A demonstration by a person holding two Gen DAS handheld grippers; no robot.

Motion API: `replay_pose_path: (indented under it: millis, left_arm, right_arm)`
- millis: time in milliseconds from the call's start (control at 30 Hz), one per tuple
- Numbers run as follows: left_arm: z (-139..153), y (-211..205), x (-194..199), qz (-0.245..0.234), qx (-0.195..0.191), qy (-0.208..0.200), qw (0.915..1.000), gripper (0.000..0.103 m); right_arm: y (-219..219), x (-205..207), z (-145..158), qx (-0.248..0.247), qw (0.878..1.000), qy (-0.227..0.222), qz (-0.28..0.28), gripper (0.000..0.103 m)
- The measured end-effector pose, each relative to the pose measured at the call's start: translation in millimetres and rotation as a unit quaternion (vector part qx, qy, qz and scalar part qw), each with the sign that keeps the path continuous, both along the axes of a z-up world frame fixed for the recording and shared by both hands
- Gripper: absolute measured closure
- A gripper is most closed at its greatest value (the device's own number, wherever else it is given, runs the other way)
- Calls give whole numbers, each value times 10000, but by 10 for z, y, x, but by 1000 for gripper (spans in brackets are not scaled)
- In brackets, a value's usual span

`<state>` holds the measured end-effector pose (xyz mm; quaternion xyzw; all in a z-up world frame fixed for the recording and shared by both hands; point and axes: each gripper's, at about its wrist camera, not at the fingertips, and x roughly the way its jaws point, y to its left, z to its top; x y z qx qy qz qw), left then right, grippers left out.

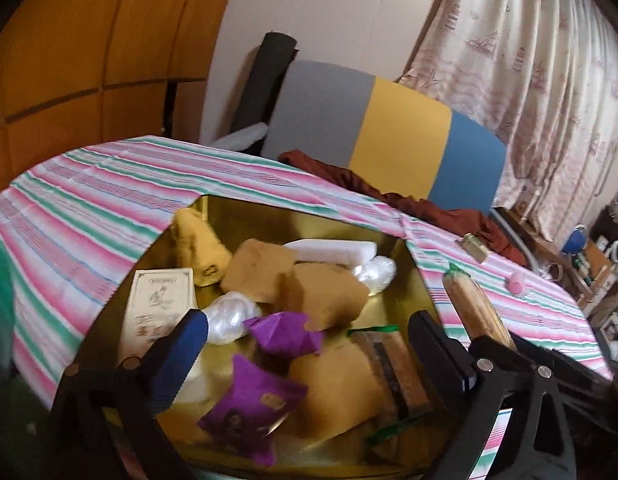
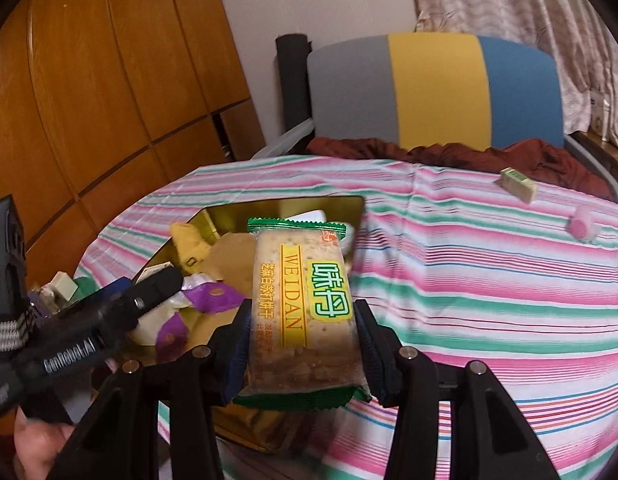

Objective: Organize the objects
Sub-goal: 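Carry the purple packet and crackers over the gold tray and release both, then move the right gripper to the pink hair roller and grasp it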

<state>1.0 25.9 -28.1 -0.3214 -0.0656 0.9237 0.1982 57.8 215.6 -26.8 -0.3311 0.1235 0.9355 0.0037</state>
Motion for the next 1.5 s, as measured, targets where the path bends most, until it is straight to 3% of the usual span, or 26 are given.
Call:
replay_pose_path:
  millis: [267, 600, 867, 1133, 1300, 1500]
  left_arm:
    - [-7, -290, 58, 531, 102, -16, 9985, 0]
    - [-26, -562, 32, 960, 281, -169, 9948, 0]
    - [-33, -490, 55, 848, 327, -190, 9957, 0]
    - [-39, -282, 119, 563, 263, -217, 9978, 0]
    - [26, -75, 172, 238, 220, -170, 9993, 0]
    - [82, 254, 251, -217, 132, -144, 9996, 0]
  right_arm:
    - [-142, -342, -39, -137, 9993, -334, -91, 54]
    - [-197, -632, -127, -42, 9953, -707, -662, 54]
    - [-104, -458, -28, -204, 9970, -425, -622, 53]
    - [228, -257, 69, -207, 9935, -198, -1101, 53]
    - [578, -149, 41, -101, 9882, -263, -1503, 52]
    - [1174, -23, -163, -101, 9761, -637, -2074, 51]
